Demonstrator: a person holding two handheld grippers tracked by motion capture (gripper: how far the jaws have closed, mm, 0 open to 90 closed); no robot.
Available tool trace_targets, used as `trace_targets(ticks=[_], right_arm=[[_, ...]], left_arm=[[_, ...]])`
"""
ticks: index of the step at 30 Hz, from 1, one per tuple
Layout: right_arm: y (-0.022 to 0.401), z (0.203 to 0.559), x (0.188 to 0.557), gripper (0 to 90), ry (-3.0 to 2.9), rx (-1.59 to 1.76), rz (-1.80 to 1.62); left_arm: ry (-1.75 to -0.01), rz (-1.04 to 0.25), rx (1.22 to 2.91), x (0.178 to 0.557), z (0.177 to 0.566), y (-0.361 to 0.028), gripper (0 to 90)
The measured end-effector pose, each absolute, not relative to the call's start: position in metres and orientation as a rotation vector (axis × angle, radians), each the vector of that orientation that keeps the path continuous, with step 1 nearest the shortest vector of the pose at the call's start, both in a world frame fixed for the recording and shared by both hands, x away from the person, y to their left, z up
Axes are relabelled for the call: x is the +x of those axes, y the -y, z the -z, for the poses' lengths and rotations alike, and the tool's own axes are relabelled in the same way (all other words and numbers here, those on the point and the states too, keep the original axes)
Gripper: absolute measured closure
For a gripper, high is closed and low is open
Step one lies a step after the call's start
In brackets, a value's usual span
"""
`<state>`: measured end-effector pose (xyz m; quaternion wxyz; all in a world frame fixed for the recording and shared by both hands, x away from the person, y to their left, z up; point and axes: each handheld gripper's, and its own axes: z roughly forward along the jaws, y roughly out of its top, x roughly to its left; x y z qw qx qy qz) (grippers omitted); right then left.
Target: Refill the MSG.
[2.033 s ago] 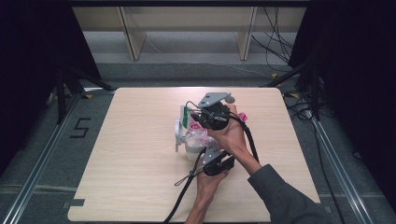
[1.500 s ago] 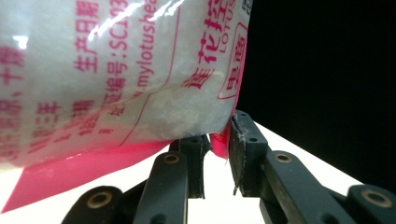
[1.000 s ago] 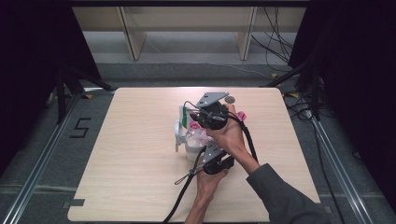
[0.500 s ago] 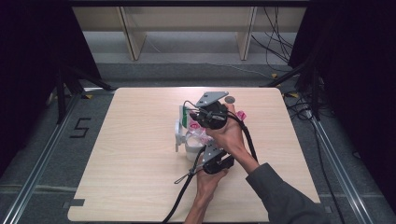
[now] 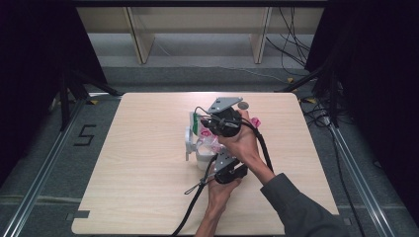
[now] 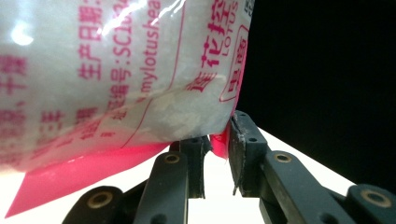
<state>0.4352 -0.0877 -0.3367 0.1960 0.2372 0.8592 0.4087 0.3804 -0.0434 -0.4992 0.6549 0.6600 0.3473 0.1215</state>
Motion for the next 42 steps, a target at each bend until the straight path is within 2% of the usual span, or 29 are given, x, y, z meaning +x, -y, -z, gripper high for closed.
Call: trace_targets(ticks=[42], right_arm=[[0.0852,0.3385,0.4333,90.0,-2.409,0.635,-1.134]], left_arm=[[-0.784,-0.263,1.486,0.383,0.4987,0.0436,76.5]])
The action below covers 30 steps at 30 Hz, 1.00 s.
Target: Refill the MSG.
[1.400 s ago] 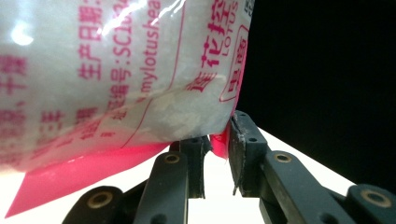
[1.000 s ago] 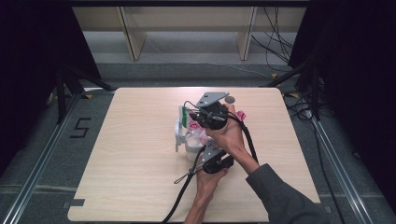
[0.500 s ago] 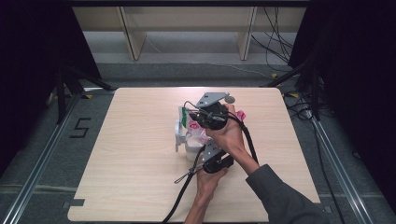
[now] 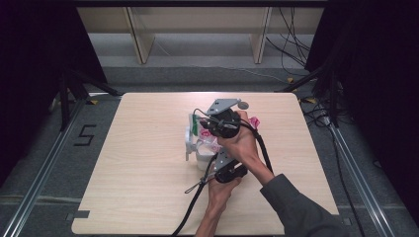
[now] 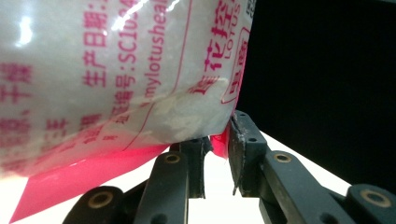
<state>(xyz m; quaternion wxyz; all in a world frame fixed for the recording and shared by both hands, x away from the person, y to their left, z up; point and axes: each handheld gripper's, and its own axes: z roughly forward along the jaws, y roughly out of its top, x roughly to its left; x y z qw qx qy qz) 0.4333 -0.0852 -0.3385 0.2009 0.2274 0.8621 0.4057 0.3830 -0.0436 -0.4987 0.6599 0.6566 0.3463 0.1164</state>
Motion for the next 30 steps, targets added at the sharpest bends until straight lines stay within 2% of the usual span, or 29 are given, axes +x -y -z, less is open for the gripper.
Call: trace_targets(ticks=[30], right_arm=[[0.086,0.3373,0.4364,90.0,-2.39,0.65,-1.152]], left_arm=[[-0.791,-0.271,1.499,0.382,0.4955,0.0423,76.6]])
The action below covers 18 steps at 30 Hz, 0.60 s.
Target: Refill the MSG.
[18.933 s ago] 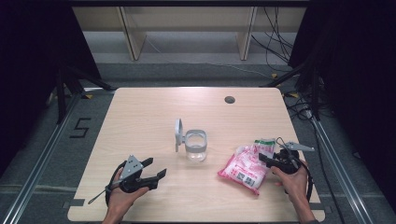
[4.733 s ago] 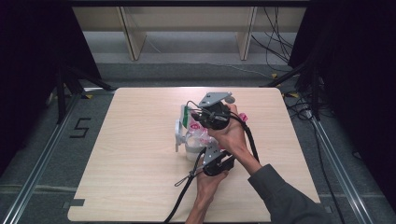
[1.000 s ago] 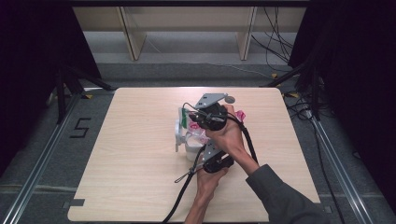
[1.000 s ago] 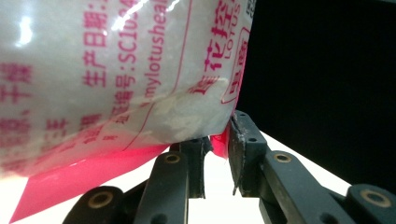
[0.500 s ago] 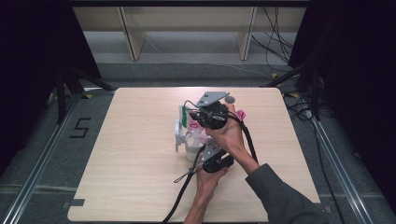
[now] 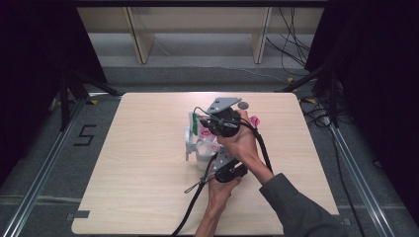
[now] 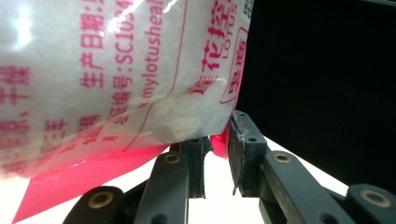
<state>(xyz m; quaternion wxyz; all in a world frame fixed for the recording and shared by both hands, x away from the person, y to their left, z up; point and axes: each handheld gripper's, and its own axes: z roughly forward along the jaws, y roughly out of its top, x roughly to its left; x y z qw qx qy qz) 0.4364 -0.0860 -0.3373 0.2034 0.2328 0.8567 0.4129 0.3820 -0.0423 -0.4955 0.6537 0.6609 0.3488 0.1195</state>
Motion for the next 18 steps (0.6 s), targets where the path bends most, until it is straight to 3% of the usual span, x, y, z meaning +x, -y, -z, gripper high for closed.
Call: trace_targets(ticks=[18], right_arm=[[0.0849,0.3384,0.4367,90.0,-2.402,0.65,-1.154]], left_arm=[[-0.782,-0.265,1.482,0.3831,0.4966,0.0427,76.6]])
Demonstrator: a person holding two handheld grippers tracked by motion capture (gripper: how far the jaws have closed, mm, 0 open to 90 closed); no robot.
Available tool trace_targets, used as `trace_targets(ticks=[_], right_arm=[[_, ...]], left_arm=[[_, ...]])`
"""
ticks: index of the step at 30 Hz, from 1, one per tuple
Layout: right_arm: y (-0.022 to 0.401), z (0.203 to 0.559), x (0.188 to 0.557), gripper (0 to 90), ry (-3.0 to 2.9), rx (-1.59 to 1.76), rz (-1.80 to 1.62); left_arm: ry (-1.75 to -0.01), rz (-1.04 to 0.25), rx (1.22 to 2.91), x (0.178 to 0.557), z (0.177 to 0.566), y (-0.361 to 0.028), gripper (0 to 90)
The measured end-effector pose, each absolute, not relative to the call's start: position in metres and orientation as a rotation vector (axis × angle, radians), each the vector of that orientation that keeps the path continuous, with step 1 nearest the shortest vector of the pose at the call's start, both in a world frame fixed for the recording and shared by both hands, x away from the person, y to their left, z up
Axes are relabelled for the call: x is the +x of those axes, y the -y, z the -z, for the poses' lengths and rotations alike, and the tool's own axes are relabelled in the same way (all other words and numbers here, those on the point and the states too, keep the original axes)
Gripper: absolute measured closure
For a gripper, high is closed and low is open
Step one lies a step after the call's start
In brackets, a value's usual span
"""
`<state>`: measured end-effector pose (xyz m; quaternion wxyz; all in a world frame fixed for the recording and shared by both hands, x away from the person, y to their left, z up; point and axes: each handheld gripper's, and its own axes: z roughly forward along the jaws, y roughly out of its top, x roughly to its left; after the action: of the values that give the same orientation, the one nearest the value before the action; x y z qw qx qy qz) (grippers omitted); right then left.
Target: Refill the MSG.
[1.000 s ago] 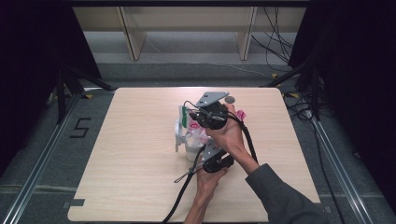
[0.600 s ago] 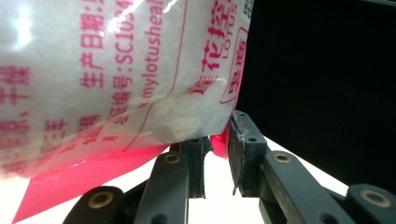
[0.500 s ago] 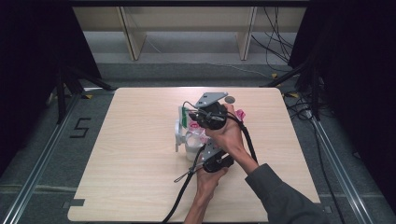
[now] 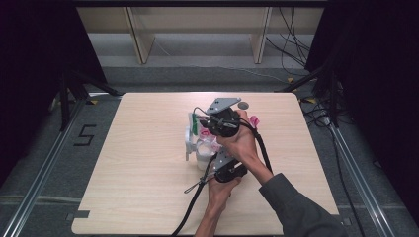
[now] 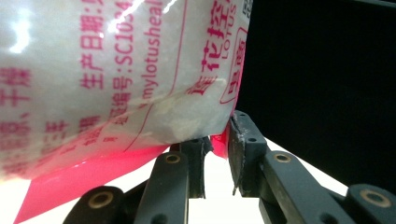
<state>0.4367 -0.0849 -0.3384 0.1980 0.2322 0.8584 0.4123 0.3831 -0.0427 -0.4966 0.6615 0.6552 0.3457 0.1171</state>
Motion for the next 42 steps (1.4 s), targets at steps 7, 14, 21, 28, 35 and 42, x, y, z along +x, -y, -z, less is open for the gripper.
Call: trace_targets(ticks=[7,14,21,28,35,42], right_arm=[[0.0835,0.3395,0.436,90.0,-2.395,0.639,-1.138],[0.0818,0.3414,0.4345,90.0,-2.423,0.629,-1.122],[0.087,0.3361,0.4353,90.0,-2.401,0.636,-1.16],[0.0838,0.3423,0.4357,90.0,-2.414,0.635,-1.128],[0.084,0.3398,0.4361,90.0,-2.393,0.644,-1.142],[0.0842,0.3397,0.437,90.0,-2.393,0.631,-1.144]], left_arm=[[-0.79,-0.271,1.497,0.3826,0.496,0.0421,76.7],[-0.799,-0.22,1.4,0.3826,0.4972,0.0489,76.6],[-0.791,-0.271,1.492,0.3816,0.4945,0.042,76.6],[-0.799,-0.21,1.394,0.382,0.4975,0.0498,76.7],[-0.804,-0.217,1.398,0.3819,0.4964,0.0487,76.6],[-0.776,-0.253,1.474,0.3844,0.4976,0.0428,76.6]])
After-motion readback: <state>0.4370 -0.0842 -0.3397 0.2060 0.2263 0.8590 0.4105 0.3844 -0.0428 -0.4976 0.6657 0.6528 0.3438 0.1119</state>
